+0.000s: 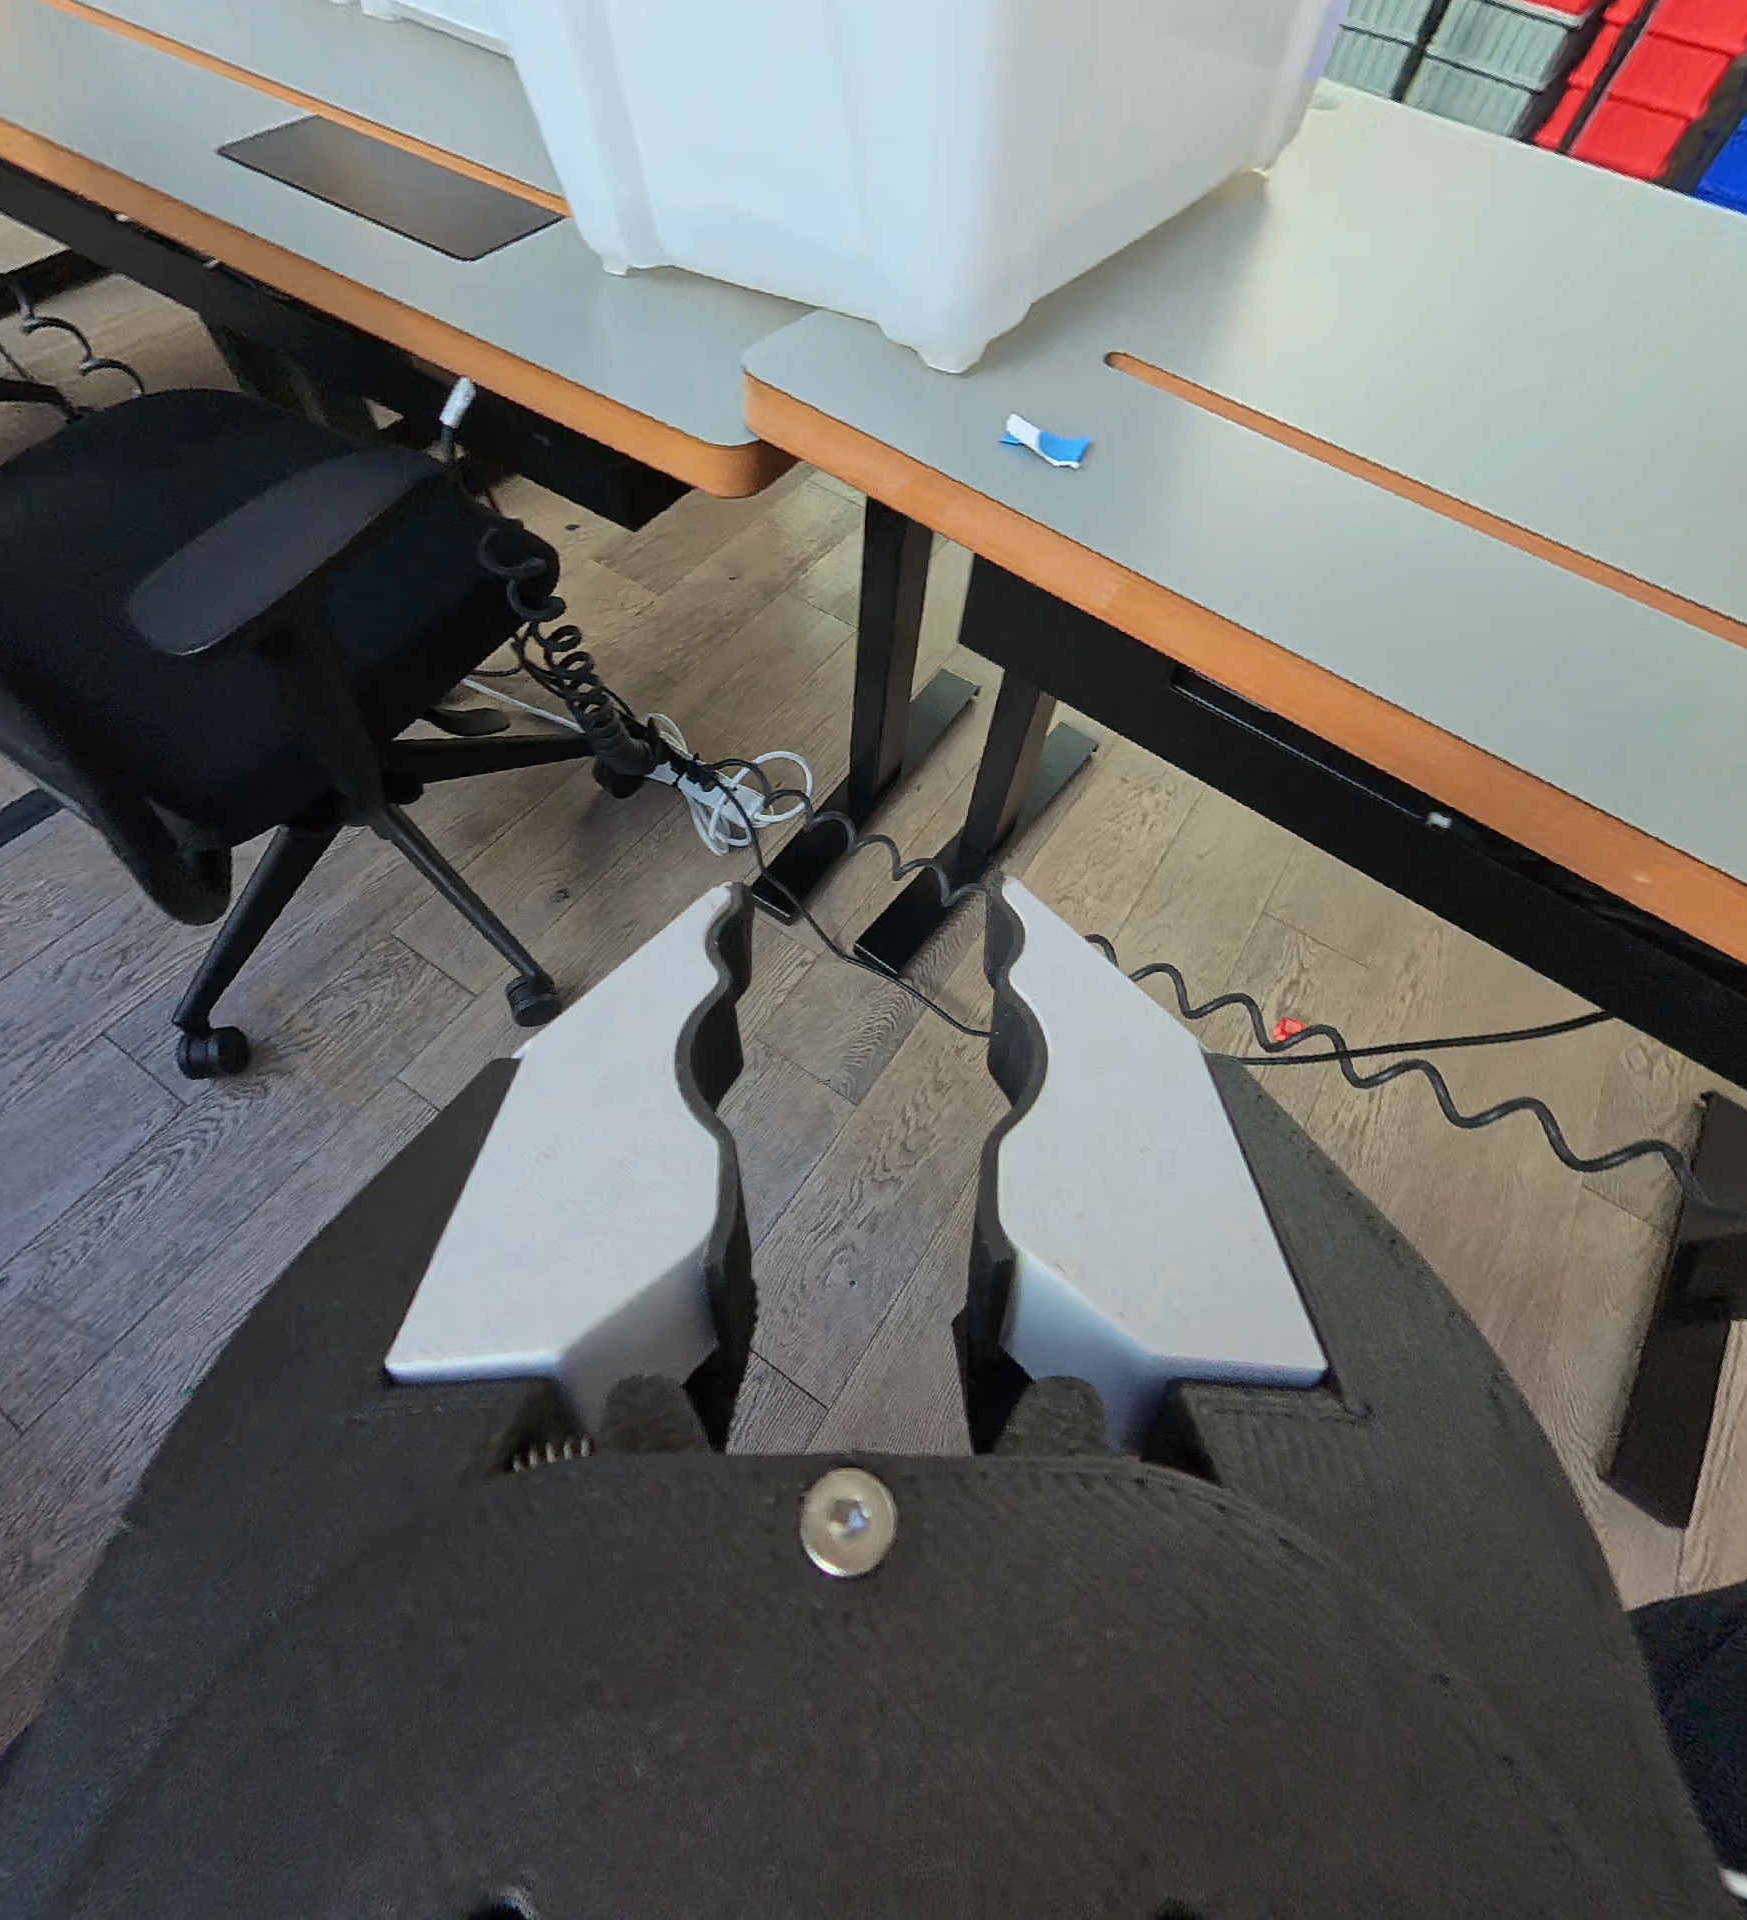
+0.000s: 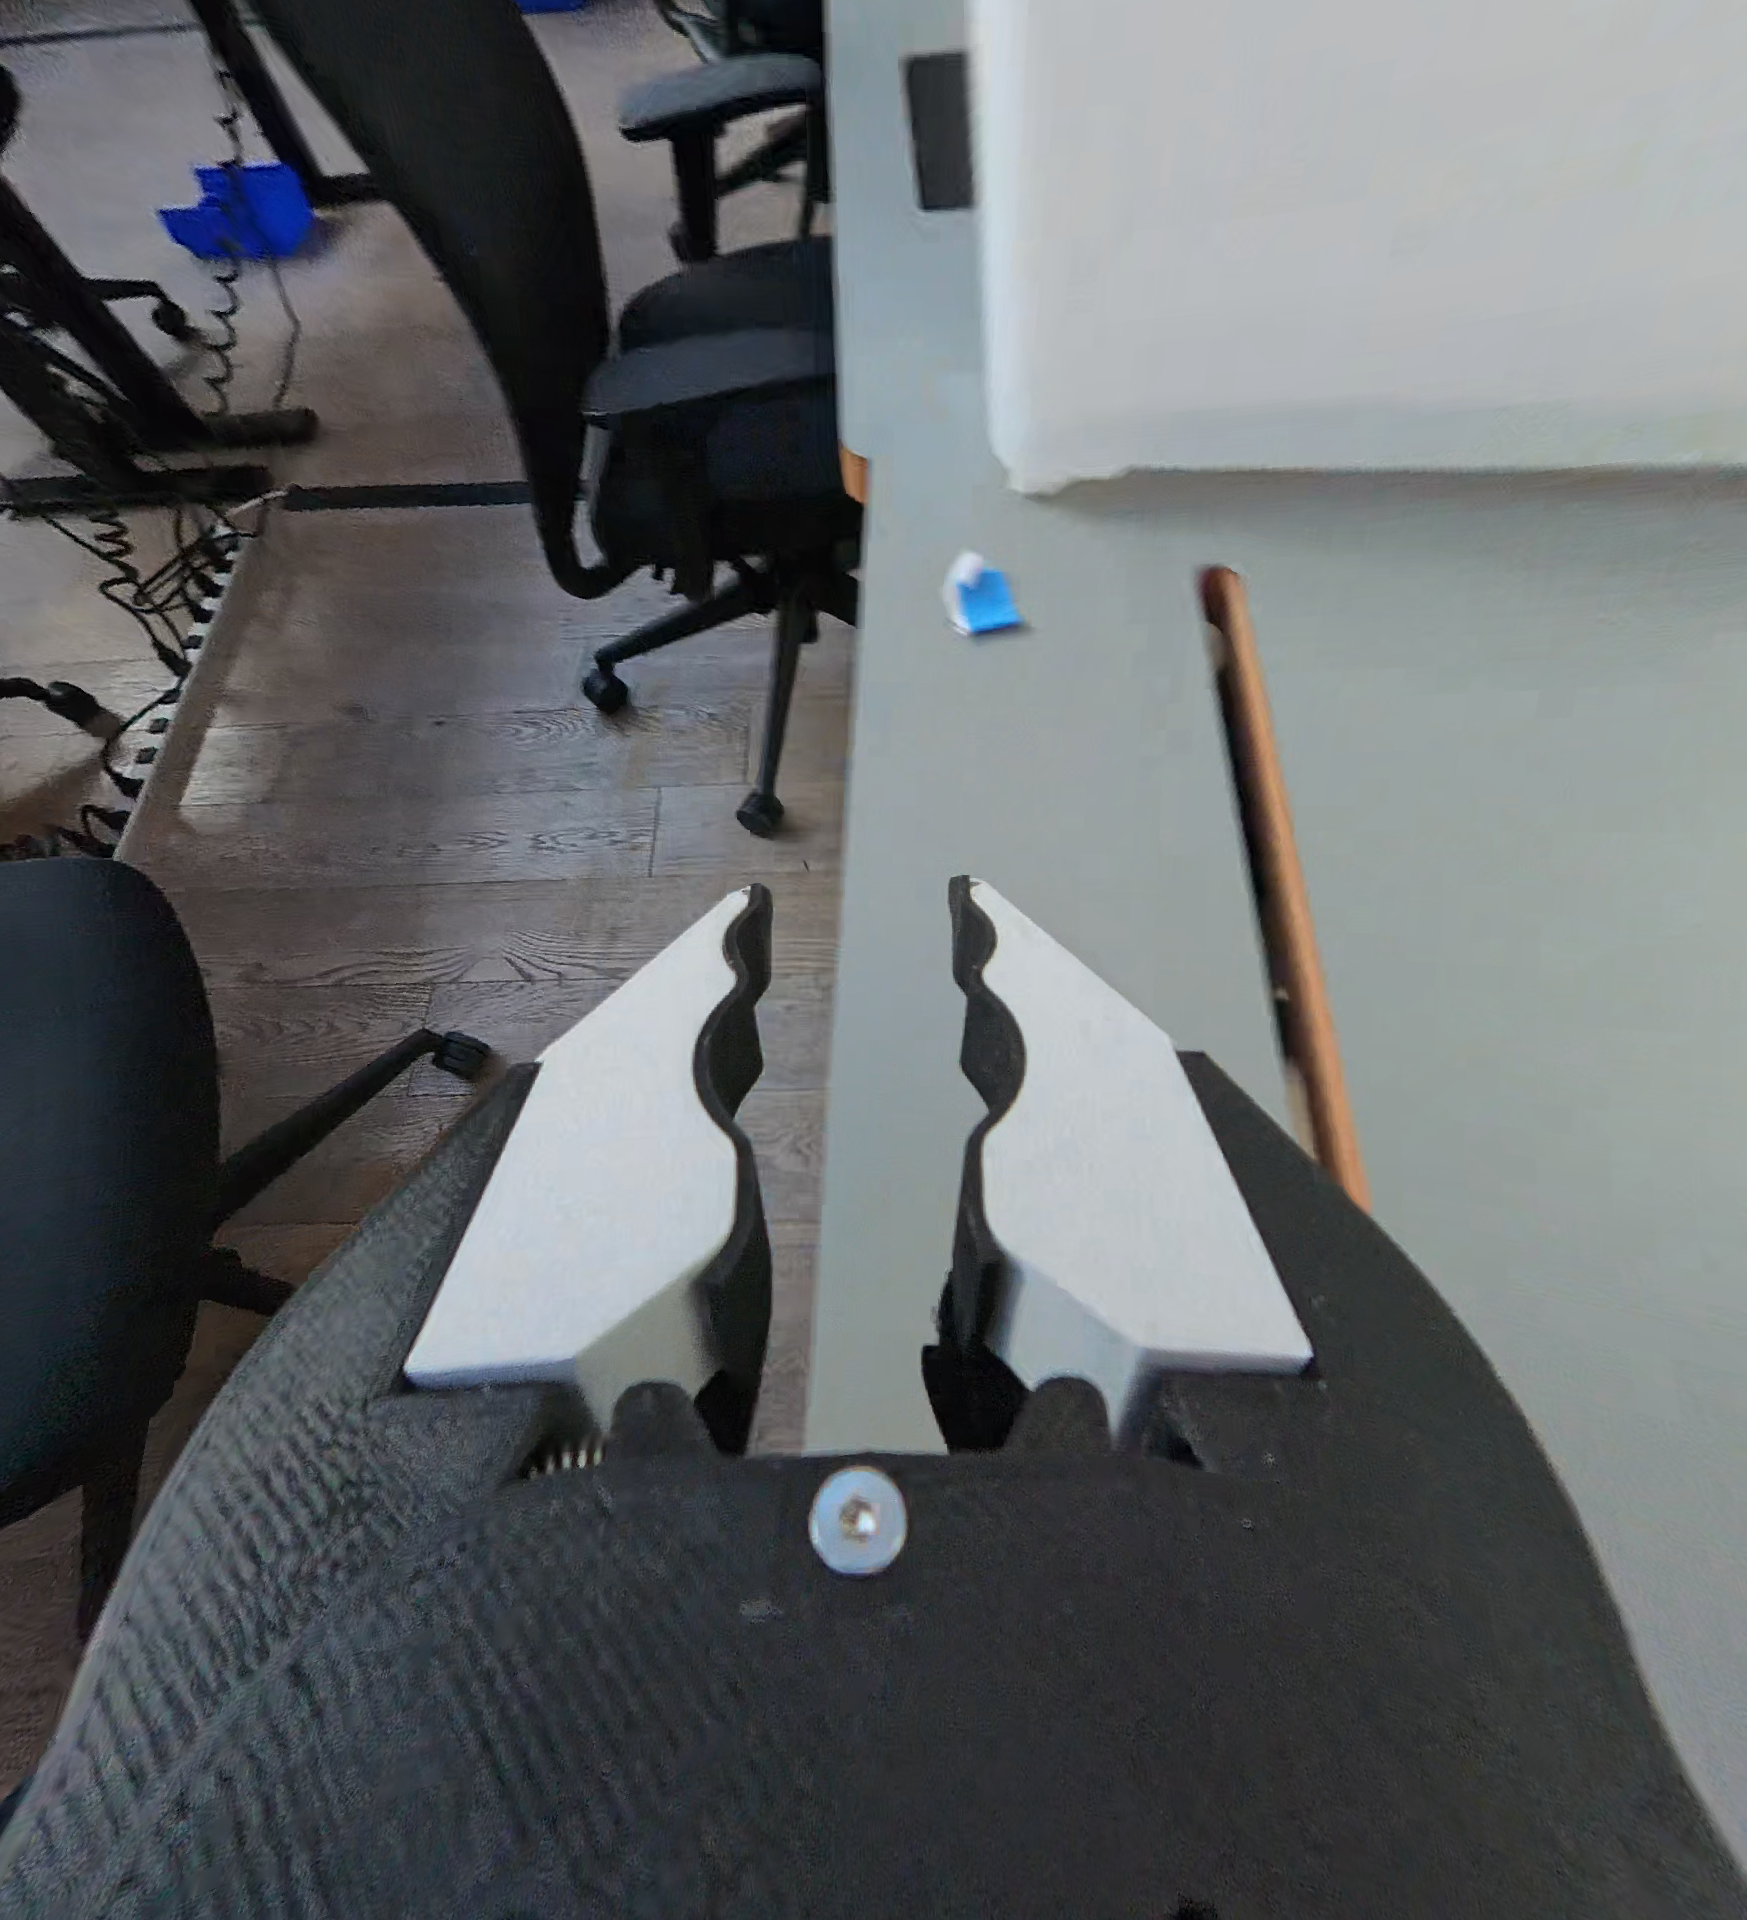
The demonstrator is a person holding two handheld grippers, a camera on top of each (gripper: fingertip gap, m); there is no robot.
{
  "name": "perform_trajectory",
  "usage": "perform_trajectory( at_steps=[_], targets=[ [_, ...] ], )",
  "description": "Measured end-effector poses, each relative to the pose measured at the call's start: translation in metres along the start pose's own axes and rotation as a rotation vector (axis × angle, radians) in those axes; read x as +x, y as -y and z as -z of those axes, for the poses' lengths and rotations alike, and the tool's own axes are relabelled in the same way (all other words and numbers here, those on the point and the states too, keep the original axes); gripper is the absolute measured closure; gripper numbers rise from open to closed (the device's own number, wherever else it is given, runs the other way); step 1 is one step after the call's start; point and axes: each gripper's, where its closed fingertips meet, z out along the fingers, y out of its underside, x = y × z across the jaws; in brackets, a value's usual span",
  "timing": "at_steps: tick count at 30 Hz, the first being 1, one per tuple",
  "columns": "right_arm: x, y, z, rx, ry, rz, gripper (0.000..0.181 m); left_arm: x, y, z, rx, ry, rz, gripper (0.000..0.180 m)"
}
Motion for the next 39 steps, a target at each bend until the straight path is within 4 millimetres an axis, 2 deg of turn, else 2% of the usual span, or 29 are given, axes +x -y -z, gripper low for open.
perform_trajectory(
  at_steps=[1,2,3,5,6,8,9,10,11,12,13,15,16,18,20,21,23,24,26,29,31,33,35,37,39],
  targets=[
    [-0.052,0.007,-0.042,0.024,0.062,0.073,0.147,-0.017,-0.001,0.004,0.010,0.037,0.029,0.131],
    [-0.101,0.004,-0.089,0.018,0.132,0.124,0.146,-0.034,-0.002,0.009,0.022,0.080,0.059,0.128],
    [-0.145,-0.009,-0.137,-0.011,0.191,0.164,0.147,-0.053,-0.004,0.016,0.045,0.132,0.088,0.126],
    [-0.215,-0.051,-0.225,-0.052,0.275,0.239,0.152,-0.089,-0.010,0.032,0.099,0.251,0.138,0.129],
    [-0.241,-0.080,-0.265,-0.080,0.306,0.265,0.152,-0.105,-0.017,0.038,0.111,0.305,0.162,0.129],
    [-0.267,-0.156,-0.334,-0.226,0.336,0.306,0.142,-0.126,-0.036,0.043,0.105,0.383,0.198,0.128],
    [-0.269,-0.197,-0.359,-0.312,0.352,0.301,0.140,-0.132,-0.047,0.040,0.094,0.409,0.210,0.127],
    [-0.259,-0.235,-0.380,-0.371,0.328,0.305,0.142,-0.136,-0.058,0.034,0.081,0.431,0.218,0.127],
    [-0.242,-0.272,-0.395,-0.417,0.300,0.309,0.141,-0.138,-0.071,0.026,0.064,0.451,0.220,0.127],
    [-0.216,-0.305,-0.406,-0.462,0.254,0.313,0.141,-0.139,-0.085,0.015,0.044,0.473,0.217,0.127],
    [-0.181,-0.333,-0.416,-0.479,0.188,0.335,0.142,-0.139,-0.099,0.003,0.027,0.489,0.213,0.128],
    [-0.097,-0.387,-0.423,-0.550,0.056,0.339,0.143,-0.134,-0.131,-0.026,0.002,0.496,0.210,0.130],
    [-0.049,-0.413,-0.420,-0.596,-0.023,0.323,0.142,-0.130,-0.149,-0.042,-0.006,0.491,0.220,0.130],
    [0.045,-0.450,-0.405,-0.638,-0.170,0.268,0.142,-0.118,-0.190,-0.077,-0.025,0.441,0.286,0.128],
    [0.122,-0.470,-0.384,-0.610,-0.278,0.148,0.137,-0.102,-0.225,-0.110,-0.013,0.343,0.388,0.115],
    [0.155,-0.473,-0.373,-0.565,-0.320,0.066,0.135,-0.096,-0.239,-0.122,0.000,0.300,0.422,0.115],
    [0.219,-0.485,-0.352,-0.507,-0.421,-0.057,0.142,-0.092,-0.267,-0.142,-0.001,0.267,0.442,0.115],
    [0.251,-0.501,-0.341,-0.536,-0.489,-0.080,0.141,-0.092,-0.282,-0.151,-0.011,0.262,0.444,0.115],
    [0.305,-0.558,-0.322,-0.731,-0.601,-0.121,0.128,-0.093,-0.307,-0.171,-0.023,0.234,0.456,0.112],
    [0.355,-0.653,-0.298,-1.035,-0.657,-0.286,0.125,-0.098,-0.337,-0.195,-0.036,0.189,0.447,0.114],
    [0.373,-0.699,-0.291,-1.090,-0.684,-0.545,0.122,-0.100,-0.359,-0.212,-0.092,0.158,0.405,0.113],
    [0.390,-0.737,-0.279,-1.088,-0.732,-0.776,0.122,-0.101,-0.380,-0.226,-0.150,0.134,0.360,0.112],
    [0.400,-0.767,-0.277,-0.994,-0.705,-1.007,0.122,-0.102,-0.396,-0.240,-0.186,0.112,0.334,0.112],
    [0.408,-0.792,-0.274,-0.909,-0.685,-1.133,0.130,-0.100,-0.410,-0.252,-0.221,0.094,0.348,0.111],
    [0.406,-0.818,-0.266,-0.921,-0.661,-1.166,0.127,-0.093,-0.422,-0.261,-0.261,0.075,0.392,0.110]
  ],
)
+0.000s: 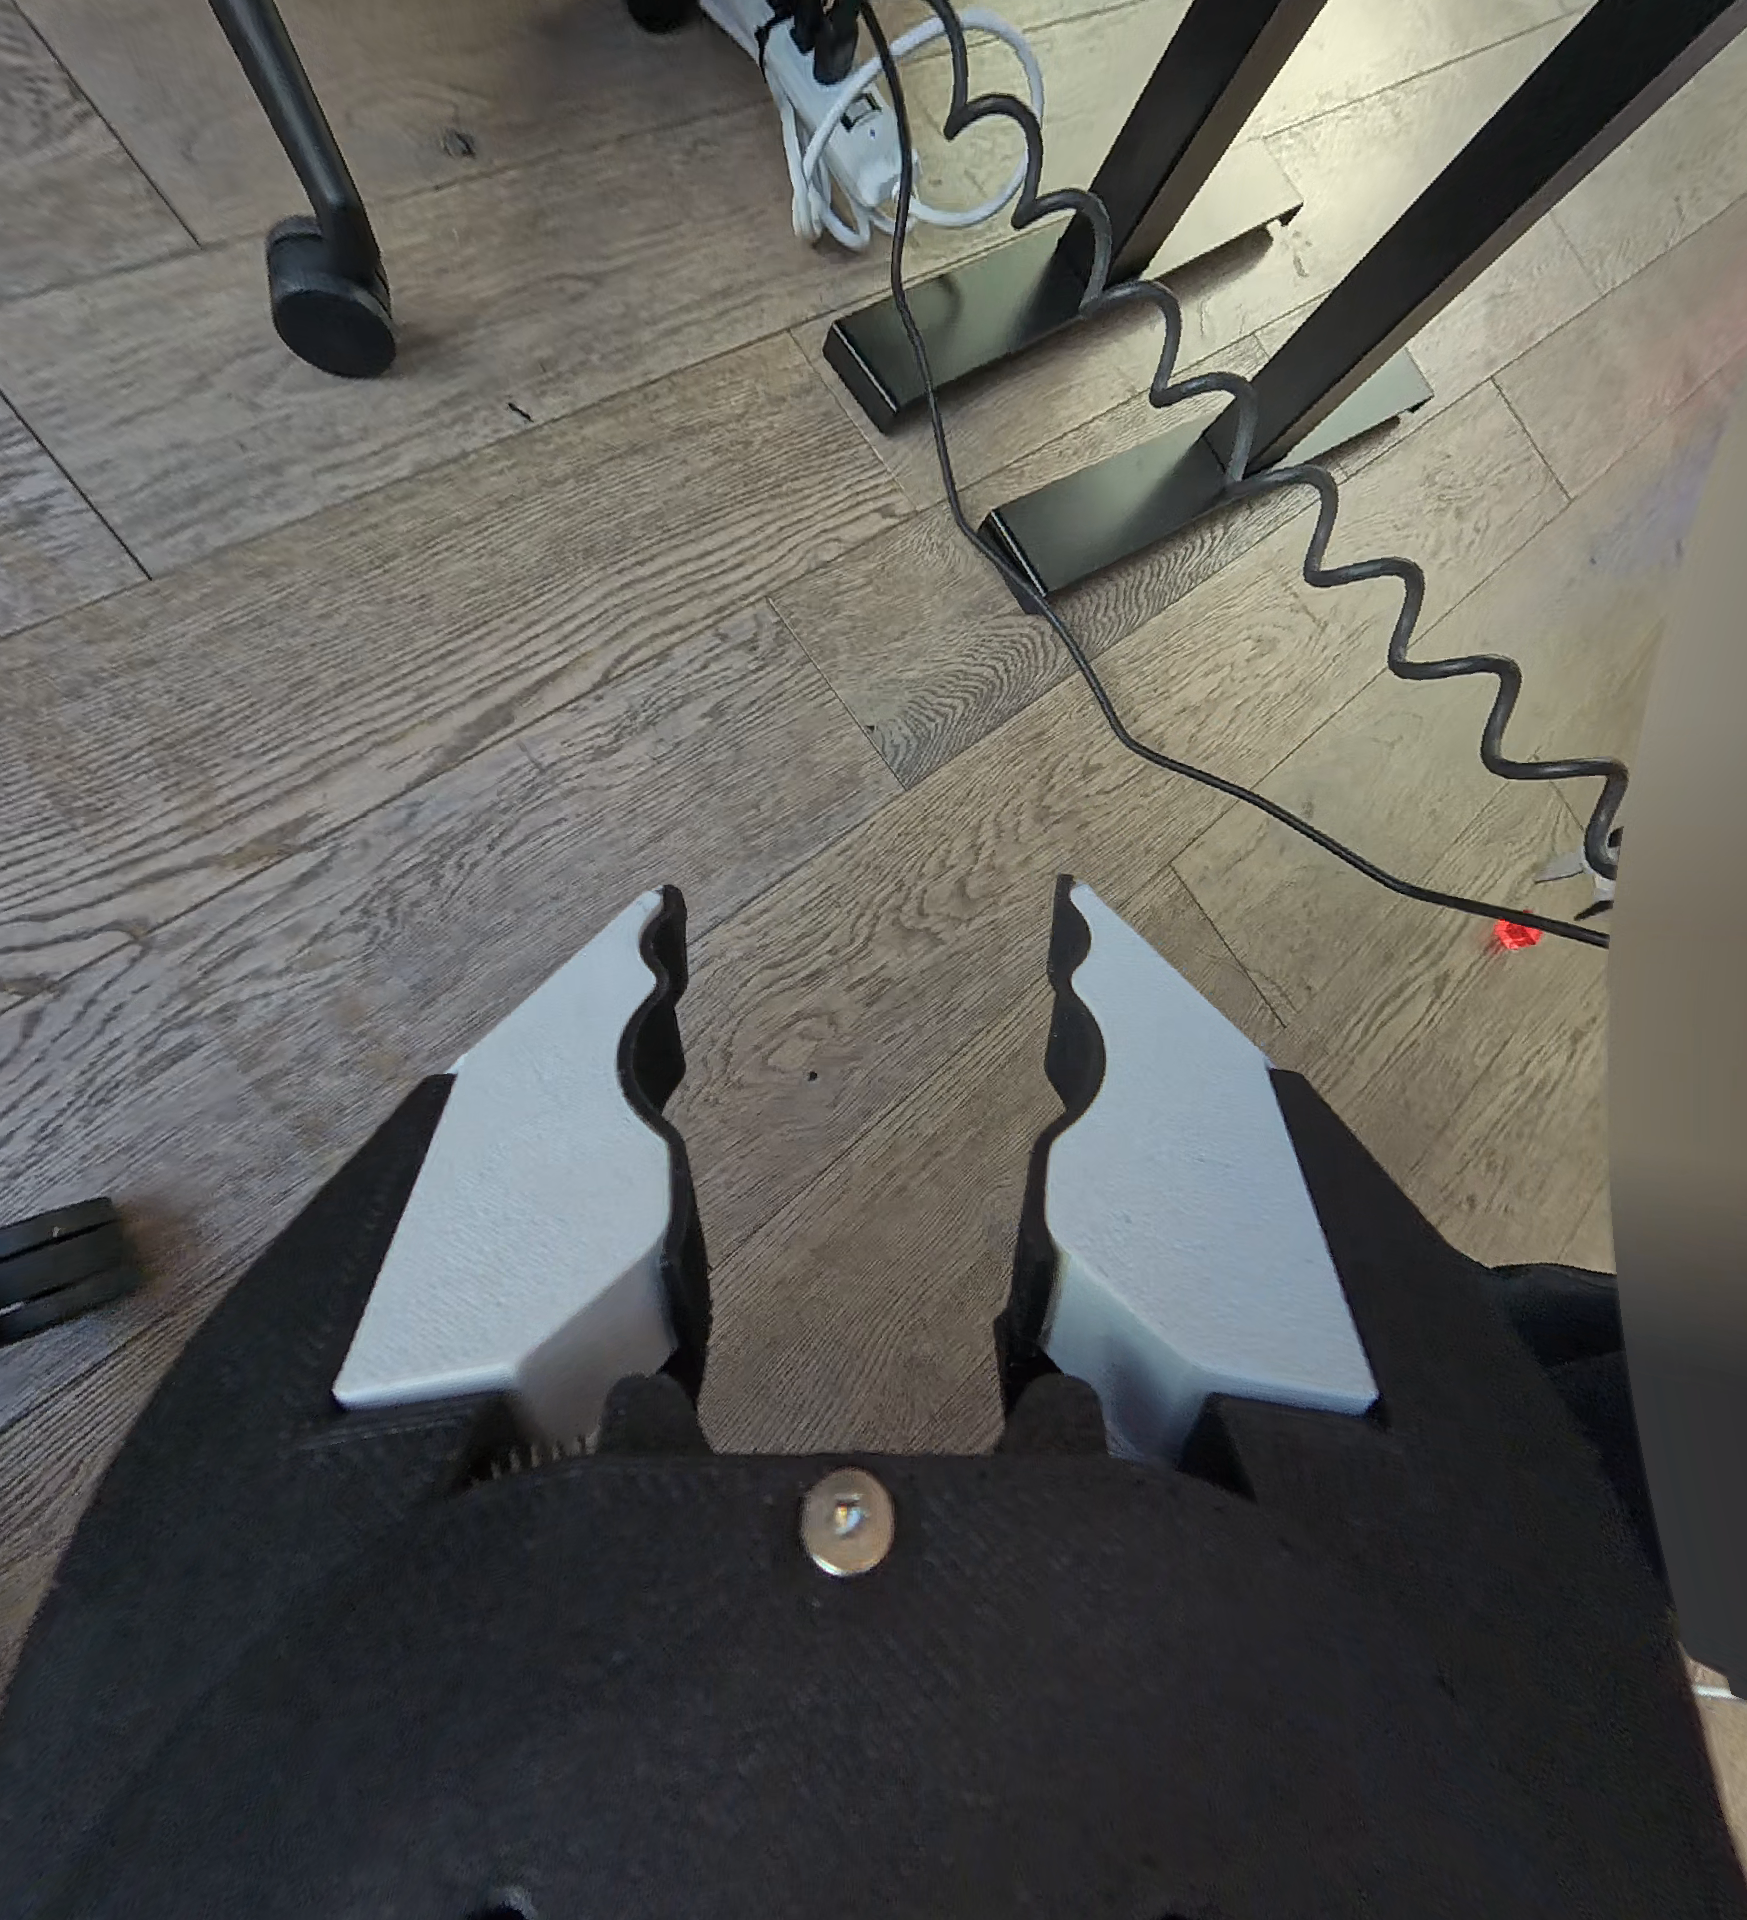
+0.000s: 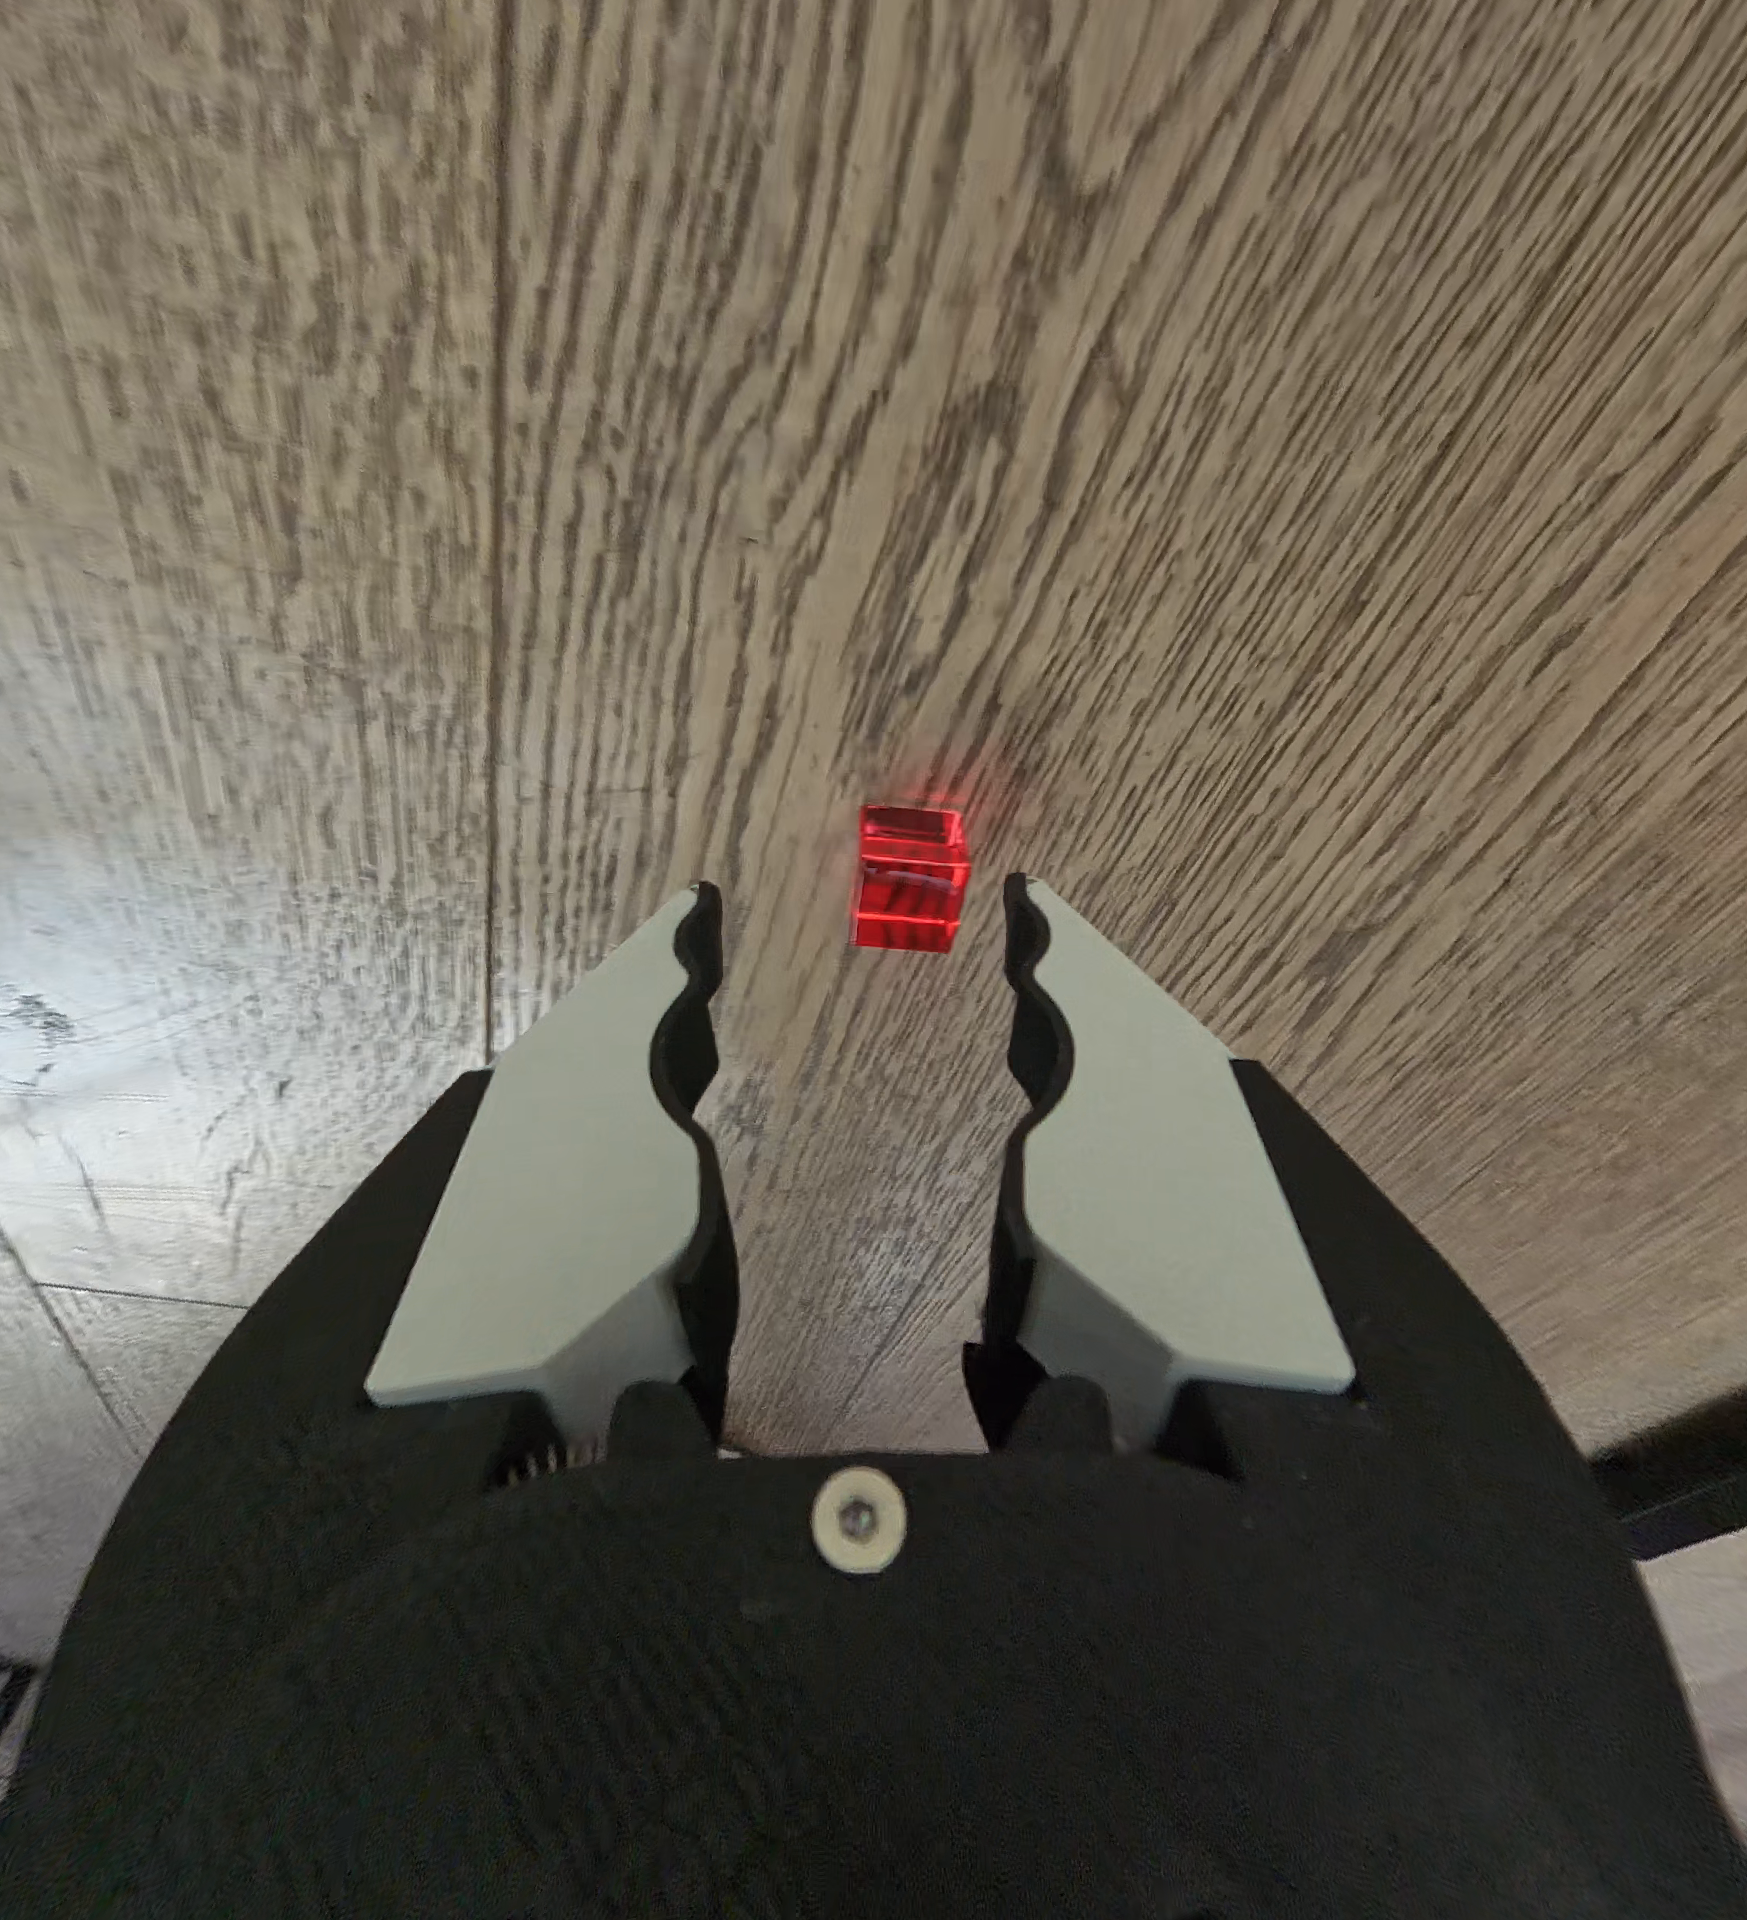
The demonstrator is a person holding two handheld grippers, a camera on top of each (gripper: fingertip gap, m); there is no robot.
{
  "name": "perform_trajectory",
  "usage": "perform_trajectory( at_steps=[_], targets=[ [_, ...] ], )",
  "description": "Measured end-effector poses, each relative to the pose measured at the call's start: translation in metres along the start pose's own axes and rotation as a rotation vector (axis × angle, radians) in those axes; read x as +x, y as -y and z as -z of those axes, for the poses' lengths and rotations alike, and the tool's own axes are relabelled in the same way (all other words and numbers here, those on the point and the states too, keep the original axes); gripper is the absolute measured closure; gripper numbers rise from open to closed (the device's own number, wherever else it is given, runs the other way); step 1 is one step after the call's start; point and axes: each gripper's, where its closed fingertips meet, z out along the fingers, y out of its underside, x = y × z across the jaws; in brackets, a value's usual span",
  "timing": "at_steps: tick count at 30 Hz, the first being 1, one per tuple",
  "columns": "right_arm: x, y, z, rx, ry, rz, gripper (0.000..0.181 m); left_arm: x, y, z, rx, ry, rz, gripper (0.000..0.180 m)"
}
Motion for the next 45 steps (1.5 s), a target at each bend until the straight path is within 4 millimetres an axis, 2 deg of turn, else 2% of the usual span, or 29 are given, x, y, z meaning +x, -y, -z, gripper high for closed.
perform_trajectory(
  at_steps=[2,3,5,7,8,10,12,14,15,17,19,20,21,23,25,27,29,31,33,35,37,39,40,41,42,43,45],
  targets=[
    [0.018,-0.005,-0.014,-0.021,-0.042,0.037,0.126,0.000,-0.005,-0.007,-0.016,0.018,0.001,0.114],
    [0.020,-0.007,-0.020,-0.028,-0.034,0.040,0.126,0.002,-0.005,-0.011,-0.022,0.014,-0.001,0.114],
    [0.016,-0.014,-0.032,-0.062,0.022,0.021,0.126,0.010,-0.001,-0.019,-0.040,-0.013,-0.002,0.113],
    [0.012,-0.014,-0.039,-0.065,0.033,0.047,0.142,0.016,0.004,-0.026,-0.042,-0.024,-0.012,0.113],
    [0.013,-0.012,-0.040,-0.056,0.015,0.077,0.154,0.018,0.006,-0.029,-0.040,-0.020,-0.018,0.115],
    [0.017,-0.017,-0.036,-0.089,-0.036,0.114,0.155,0.026,0.008,-0.030,-0.039,-0.034,-0.004,0.115],
    [0.000,-0.010,-0.021,-0.060,-0.007,0.138,0.155,0.035,0.012,-0.022,-0.041,-0.060,0.026,0.116],
    [-0.040,0.006,0.004,0.005,0.037,0.185,0.155,0.040,0.016,-0.005,-0.030,-0.049,0.030,0.120],
    [-0.074,0.017,0.021,0.067,0.079,0.231,0.155,0.041,0.019,0.005,-0.025,-0.037,0.028,0.121],
    [-0.155,0.034,0.062,0.195,0.158,0.348,0.155,0.043,0.027,0.027,-0.009,-0.025,0.035,0.120],
    [-0.249,0.046,0.117,0.377,0.284,0.429,0.155,0.045,0.040,0.051,0.029,-0.034,0.055,0.121],
    [-0.292,0.044,0.146,0.437,0.365,0.442,0.155,0.047,0.048,0.063,0.053,-0.049,0.064,0.121],
    [-0.325,0.040,0.174,0.504,0.399,0.466,0.156,0.049,0.055,0.075,0.075,-0.066,0.070,0.121],
    [-0.365,0.019,0.214,0.591,0.383,0.546,0.155,0.054,0.063,0.099,0.097,-0.090,0.070,0.121],
    [-0.381,-0.012,0.237,0.617,0.346,0.648,0.155,0.056,0.067,0.125,0.111,-0.093,0.066,0.121],
    [-0.387,-0.050,0.251,0.609,0.362,0.683,0.155,0.061,0.068,0.151,0.123,-0.105,0.079,0.122],
    [-0.394,-0.094,0.262,0.620,0.413,0.718,0.155,0.063,0.065,0.177,0.136,-0.105,0.085,0.123],
    [-0.402,-0.146,0.265,0.604,0.486,0.735,0.155,0.052,0.073,0.199,0.191,-0.047,0.090,0.126],
    [-0.408,-0.208,0.260,0.577,0.570,0.726,0.156,0.047,0.088,0.220,0.279,-0.030,0.134,0.126],
    [-0.414,-0.285,0.249,0.514,0.672,0.728,0.156,0.051,0.101,0.240,0.346,-0.029,0.165,0.124],
    [-0.408,-0.366,0.244,0.480,0.723,0.734,0.156,0.061,0.108,0.261,0.376,-0.012,0.161,0.123],
    [-0.393,-0.453,0.256,0.424,0.793,0.706,0.156,0.080,0.118,0.288,0.399,-0.009,0.157,0.123],
    [-0.382,-0.497,0.273,0.387,0.832,0.703,0.155,0.094,0.125,0.304,0.406,-0.026,0.162,0.123],
    [-0.371,-0.538,0.301,0.386,0.854,0.755,0.155,0.110,0.135,0.323,0.413,-0.051,0.167,0.123],
    [-0.357,-0.570,0.335,0.415,0.840,0.837,0.155,0.130,0.147,0.344,0.425,-0.078,0.163,0.123],
    [-0.343,-0.596,0.379,0.459,0.832,0.921,0.155,0.150,0.161,0.367,0.440,-0.096,0.146,0.123],
    [-0.305,-0.621,0.475,0.552,0.798,1.051,0.155,0.197,0.190,0.417,0.454,-0.139,0.080,0.121]
  ],
)
